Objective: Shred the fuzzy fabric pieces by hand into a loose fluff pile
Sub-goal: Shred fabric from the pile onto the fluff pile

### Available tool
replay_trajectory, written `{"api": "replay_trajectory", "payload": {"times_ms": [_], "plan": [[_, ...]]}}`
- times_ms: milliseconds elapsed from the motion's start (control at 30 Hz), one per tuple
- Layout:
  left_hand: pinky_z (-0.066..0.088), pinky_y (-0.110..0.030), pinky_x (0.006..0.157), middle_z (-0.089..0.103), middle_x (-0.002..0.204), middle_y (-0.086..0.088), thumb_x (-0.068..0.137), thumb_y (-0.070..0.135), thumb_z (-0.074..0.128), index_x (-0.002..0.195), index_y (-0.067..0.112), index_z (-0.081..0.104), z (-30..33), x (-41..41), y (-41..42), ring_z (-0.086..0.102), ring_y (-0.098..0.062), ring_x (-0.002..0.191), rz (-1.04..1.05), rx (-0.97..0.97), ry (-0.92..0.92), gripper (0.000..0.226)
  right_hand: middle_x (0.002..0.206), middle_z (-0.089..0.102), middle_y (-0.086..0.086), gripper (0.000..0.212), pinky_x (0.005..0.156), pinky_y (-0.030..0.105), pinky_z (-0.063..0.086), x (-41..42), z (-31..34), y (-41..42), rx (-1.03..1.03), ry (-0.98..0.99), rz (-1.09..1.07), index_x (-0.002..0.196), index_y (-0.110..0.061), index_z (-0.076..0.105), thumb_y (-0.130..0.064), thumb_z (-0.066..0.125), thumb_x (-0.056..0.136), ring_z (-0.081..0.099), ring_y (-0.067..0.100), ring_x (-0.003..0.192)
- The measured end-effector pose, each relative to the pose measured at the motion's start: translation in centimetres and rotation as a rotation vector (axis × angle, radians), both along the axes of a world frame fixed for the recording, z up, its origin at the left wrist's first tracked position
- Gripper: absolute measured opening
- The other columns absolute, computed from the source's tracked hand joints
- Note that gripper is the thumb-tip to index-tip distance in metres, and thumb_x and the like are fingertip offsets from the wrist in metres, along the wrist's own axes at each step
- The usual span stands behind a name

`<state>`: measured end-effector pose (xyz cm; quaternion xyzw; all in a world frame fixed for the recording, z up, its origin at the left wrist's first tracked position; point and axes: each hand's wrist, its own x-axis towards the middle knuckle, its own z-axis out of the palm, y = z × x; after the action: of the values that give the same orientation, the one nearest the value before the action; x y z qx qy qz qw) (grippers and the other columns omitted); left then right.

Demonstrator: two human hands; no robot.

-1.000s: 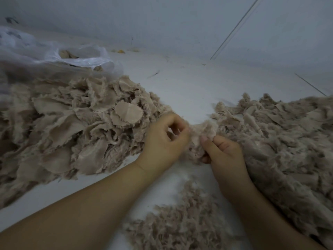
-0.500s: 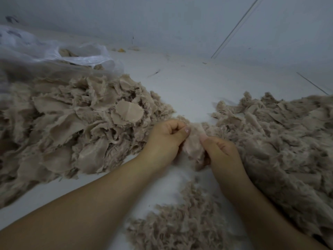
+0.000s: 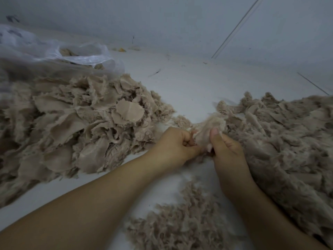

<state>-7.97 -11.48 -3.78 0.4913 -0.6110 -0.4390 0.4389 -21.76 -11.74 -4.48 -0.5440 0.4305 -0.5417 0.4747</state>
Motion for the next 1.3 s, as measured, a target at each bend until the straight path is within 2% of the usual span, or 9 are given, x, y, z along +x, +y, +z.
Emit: {"api": "replay_trajectory", "payload": {"times_ms": [200,400,467,567,700,900,1000,1133,1300], "plan": [[0.039,-0.01,0.051,0.063,0.061,-0.009,0.084,0.008,0.075,0.069,0.004,0.068,0.4,0.4,0.1,0.05,-0.008,0.054,-0.034,0.076,-0.024,0.017,0.088,0.063,0.04,0.055,0.073,0.062,0.054,-0.1,0.2,0.2,0.006,0.025,-0.001,0.097,0.017,0.061,-0.035,0.044,0.102,0.064,0.053,0.084],[0.038,0.001,0.059,0.058,0.047,0.016,0.08,0.009,0.078,0.056,0.01,0.059,0.6,0.0,0.5,0.041,0.03,0.069,-0.045,0.043,0.029,0.031,0.092,0.061,0.043,0.068,0.077,0.066,0.053,0.1,0.2,0.2,0.001,0.049,0.028,0.098,0.019,0.058,-0.048,0.048,0.091,0.06,0.06,0.089],[0.043,-0.002,0.067,0.054,0.043,0.016,0.08,0.004,0.078,0.056,0.006,0.057,0.3,0.0,0.4,0.044,0.028,0.068,-0.019,0.023,0.022,0.031,0.089,0.069,0.031,0.056,0.071,0.055,0.059,0.0,-0.1,0.0,-0.001,0.056,0.024,0.097,0.01,0.066,-0.043,0.047,0.095,0.067,0.05,0.086],[0.037,-0.008,0.047,0.052,0.042,0.014,0.079,0.001,0.078,0.058,0.015,0.066,1.1,0.7,0.8,0.045,0.007,0.041,-0.178,0.034,-0.135,0.027,0.065,0.069,0.003,0.039,0.052,0.023,0.05,-0.3,-0.2,-0.4,0.025,0.055,-0.004,0.091,-0.015,0.077,-0.032,0.044,0.103,0.063,0.02,0.057],[0.043,-0.017,0.053,0.067,0.064,-0.007,0.077,0.011,0.082,0.08,0.009,0.075,2.6,2.0,1.3,0.054,-0.006,0.052,-0.522,0.134,-0.346,0.008,0.05,0.048,-0.001,0.039,0.053,0.017,0.041,-0.5,-0.2,-0.4,0.014,0.053,-0.038,0.087,-0.013,0.077,-0.032,0.047,0.102,0.047,0.007,0.05],[0.034,-0.022,0.041,0.056,0.057,-0.01,0.065,0.05,0.078,0.072,0.008,0.059,2.0,1.2,0.4,0.044,-0.015,0.048,-0.067,0.158,-0.028,0.047,0.061,0.05,0.017,0.03,0.052,0.03,0.044,-0.4,-0.3,-0.4,0.022,-0.031,0.082,0.08,0.01,0.054,-0.015,0.064,0.093,0.047,0.019,0.054],[0.031,-0.02,0.041,0.054,0.054,-0.013,0.08,0.038,0.074,0.068,0.002,0.062,1.6,1.1,0.6,0.039,-0.013,0.043,-0.128,0.158,0.027,0.039,0.077,0.062,0.036,0.025,0.063,0.048,0.053,-0.4,-0.3,-0.3,0.023,-0.042,0.111,0.092,0.009,0.061,-0.016,0.062,0.094,0.061,0.038,0.066],[0.032,-0.014,0.042,0.054,0.049,0.0,0.087,0.015,0.072,0.066,0.004,0.063,1.6,1.4,0.8,0.04,-0.005,0.04,-0.298,0.174,-0.068,0.025,0.074,0.066,0.029,0.026,0.062,0.058,0.054,-0.2,0.0,-0.2,0.027,-0.004,0.032,0.073,-0.017,0.069,-0.016,0.059,0.097,0.062,0.038,0.064],[0.018,-0.021,0.038,0.044,0.04,0.001,0.092,0.015,0.063,0.052,0.018,0.064,1.7,1.9,0.4,0.027,-0.008,0.035,-0.311,0.237,0.083,0.04,0.065,0.066,0.012,0.033,0.053,0.033,0.052,-0.3,-0.3,-0.5,-0.004,0.064,-0.075,0.072,-0.014,0.069,-0.012,0.053,0.1,0.06,0.019,0.059]]}}
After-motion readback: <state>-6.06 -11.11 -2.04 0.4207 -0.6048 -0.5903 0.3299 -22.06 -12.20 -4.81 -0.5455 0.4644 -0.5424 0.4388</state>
